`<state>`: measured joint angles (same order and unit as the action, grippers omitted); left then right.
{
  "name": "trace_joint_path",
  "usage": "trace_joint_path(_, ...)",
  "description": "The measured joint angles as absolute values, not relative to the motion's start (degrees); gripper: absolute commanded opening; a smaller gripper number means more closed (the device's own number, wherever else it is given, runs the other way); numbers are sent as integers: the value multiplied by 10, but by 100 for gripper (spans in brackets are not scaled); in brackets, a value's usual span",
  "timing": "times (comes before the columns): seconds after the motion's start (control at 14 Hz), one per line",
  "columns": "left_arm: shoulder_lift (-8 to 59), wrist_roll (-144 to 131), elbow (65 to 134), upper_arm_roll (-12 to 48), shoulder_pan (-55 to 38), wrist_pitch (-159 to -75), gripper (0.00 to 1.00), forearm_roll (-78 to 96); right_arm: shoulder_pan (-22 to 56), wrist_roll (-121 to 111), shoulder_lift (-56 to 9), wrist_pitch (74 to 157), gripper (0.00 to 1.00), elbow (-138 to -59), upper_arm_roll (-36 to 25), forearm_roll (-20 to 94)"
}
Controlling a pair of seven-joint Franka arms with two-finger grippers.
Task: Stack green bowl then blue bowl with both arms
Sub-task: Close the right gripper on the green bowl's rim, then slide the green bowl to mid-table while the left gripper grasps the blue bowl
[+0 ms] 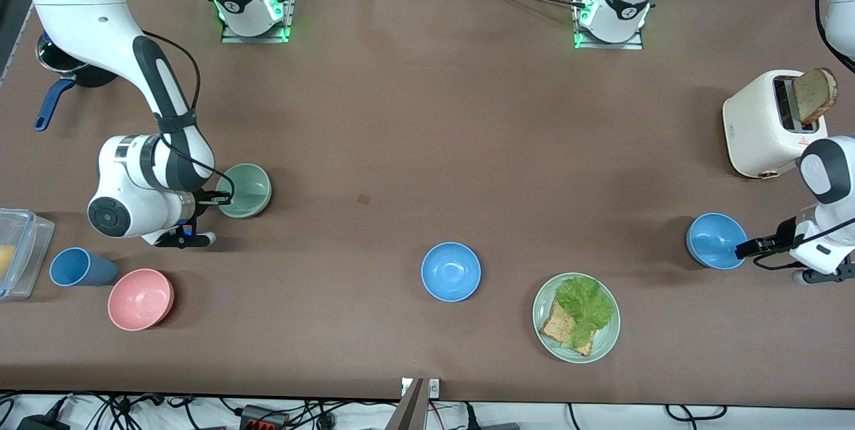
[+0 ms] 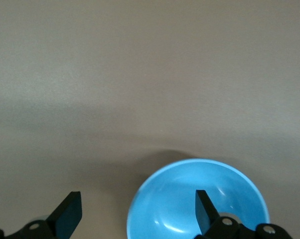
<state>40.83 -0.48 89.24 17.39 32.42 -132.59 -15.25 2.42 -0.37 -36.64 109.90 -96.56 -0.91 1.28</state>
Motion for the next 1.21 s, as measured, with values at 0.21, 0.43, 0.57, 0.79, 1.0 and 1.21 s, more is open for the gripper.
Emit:
trace_joint_path(0.21,419,2,904,174,327,-1356,100,-152,40,-2,-359,1097,0,-952,-1,13)
trace_joint_path(0.43,414,9,939,179,327,-1375,100,-153,62,1,-347,1055,0,-918,39,19)
trace_joint_path(0.57,402,28,974,179,330,-1421,100,-153,74,18,-339,1034,0,-902,82,47)
trace_joint_path(0.79,385,63,1036,179,349,-1492,93,-153,90,63,-333,1033,0,-900,143,63)
trace_joint_path(1.0,378,86,1051,180,357,-1501,70,-153,149,143,-337,1068,0,-901,159,65)
trace_joint_path(1.21,373,88,1051,180,365,-1501,41,-153,233,266,-365,1138,0,-903,159,65)
